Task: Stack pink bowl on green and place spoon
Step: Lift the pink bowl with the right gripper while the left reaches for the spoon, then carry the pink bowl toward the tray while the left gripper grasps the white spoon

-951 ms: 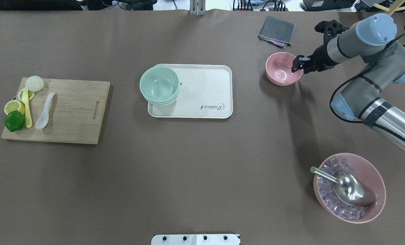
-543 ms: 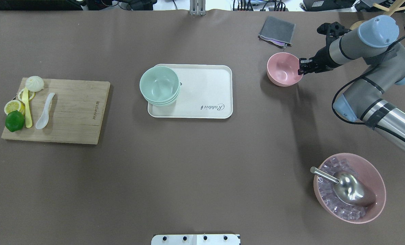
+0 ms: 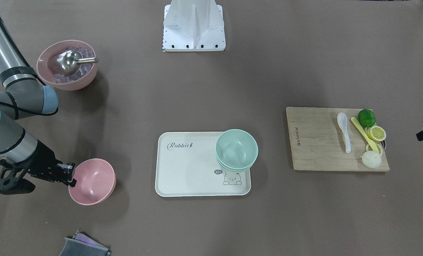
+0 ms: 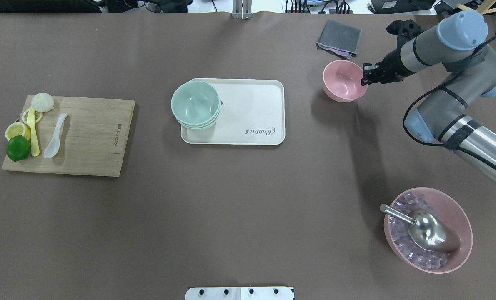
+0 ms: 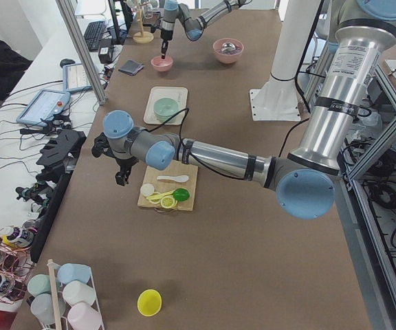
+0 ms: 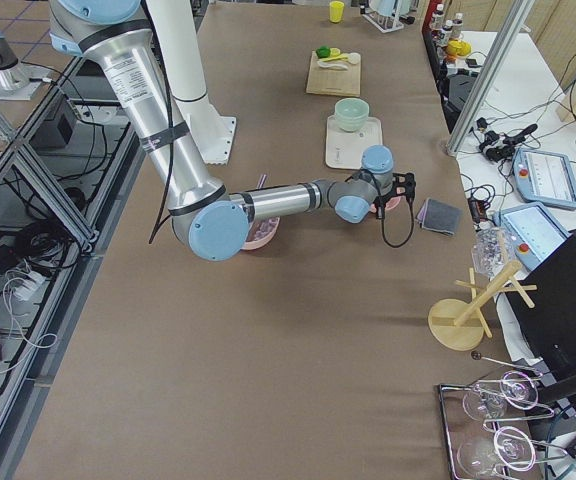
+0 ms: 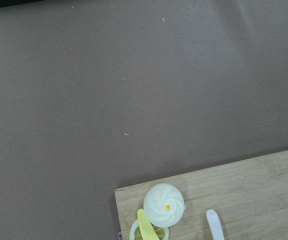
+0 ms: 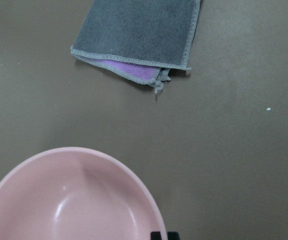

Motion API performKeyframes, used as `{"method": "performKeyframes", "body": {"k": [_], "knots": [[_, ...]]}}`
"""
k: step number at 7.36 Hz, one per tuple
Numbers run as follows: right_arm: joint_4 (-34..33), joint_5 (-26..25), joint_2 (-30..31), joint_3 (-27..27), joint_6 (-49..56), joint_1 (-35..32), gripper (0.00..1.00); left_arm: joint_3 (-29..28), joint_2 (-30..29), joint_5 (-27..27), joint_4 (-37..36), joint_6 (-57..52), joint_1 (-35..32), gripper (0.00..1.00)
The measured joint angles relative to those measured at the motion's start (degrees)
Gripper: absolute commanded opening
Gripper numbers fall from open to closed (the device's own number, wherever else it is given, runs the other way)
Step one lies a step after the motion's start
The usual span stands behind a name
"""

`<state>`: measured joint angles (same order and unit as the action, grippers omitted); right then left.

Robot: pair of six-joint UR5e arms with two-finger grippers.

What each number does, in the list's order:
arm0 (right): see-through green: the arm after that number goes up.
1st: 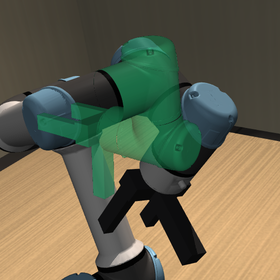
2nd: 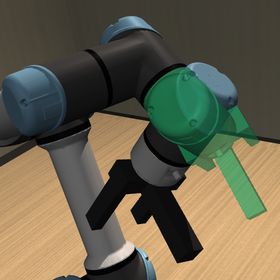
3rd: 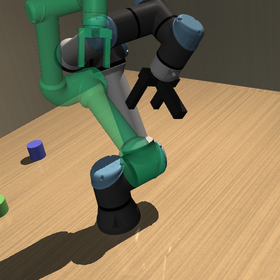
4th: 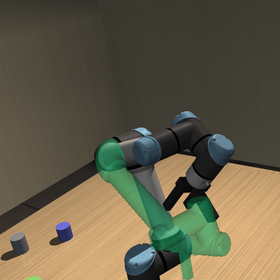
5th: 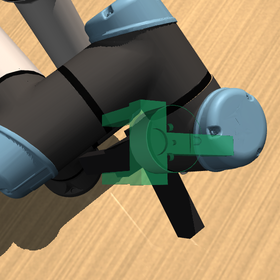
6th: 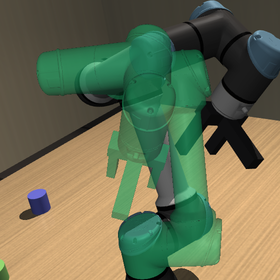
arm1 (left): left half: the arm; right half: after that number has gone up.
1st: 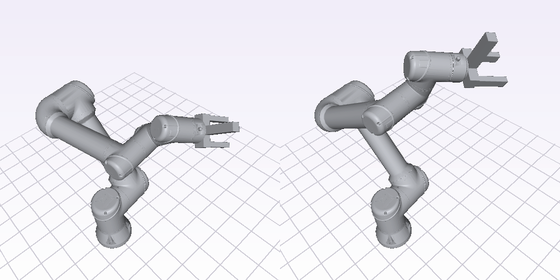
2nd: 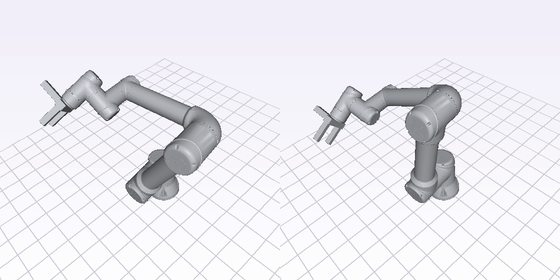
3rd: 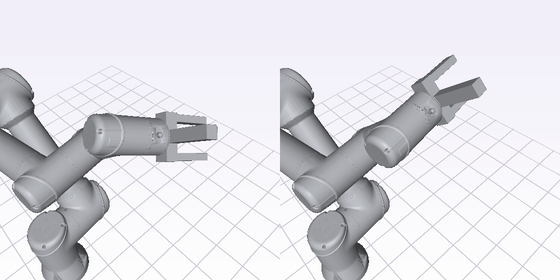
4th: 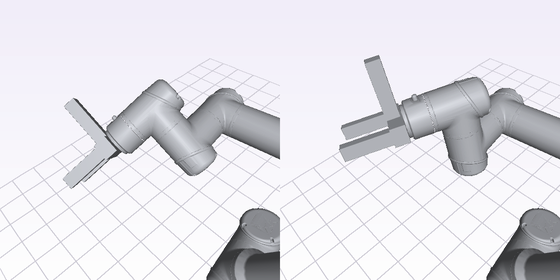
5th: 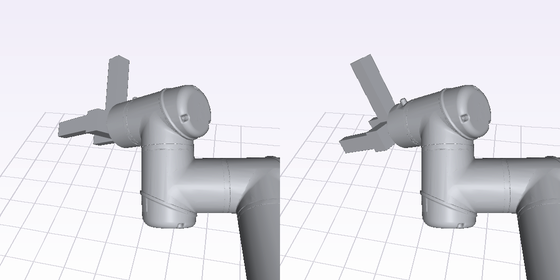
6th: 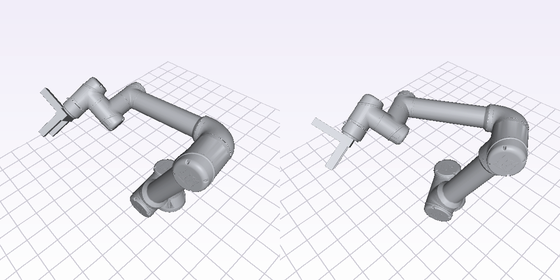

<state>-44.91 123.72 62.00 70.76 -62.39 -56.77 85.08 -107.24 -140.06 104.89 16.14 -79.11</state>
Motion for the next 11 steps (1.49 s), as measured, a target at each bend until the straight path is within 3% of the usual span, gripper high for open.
{"method": "performKeyframes", "body": {"k": [3,6,9,11], "knots": [[-0.2,1.1,-2.8,2.6,-8.8,-0.4,0.00,2.1,0.5,1.7,-0.1,12.9,6.8,0.97],[-0.3,1.8,-5.1,5.8,-13.4,-0.5,0.00,4.0,2.9,9.4,0.4,17.7,14.1,0.97],[-0.3,2.3,-5.8,9.2,-14.6,-0.4,0.00,4.2,5.1,10.5,2.9,20.0,16.8,0.85],[-0.2,2.3,-6.0,9.6,-14.5,-0.1,0.00,4.2,5.0,10.5,3.7,21.3,18.5,0.82]]}}
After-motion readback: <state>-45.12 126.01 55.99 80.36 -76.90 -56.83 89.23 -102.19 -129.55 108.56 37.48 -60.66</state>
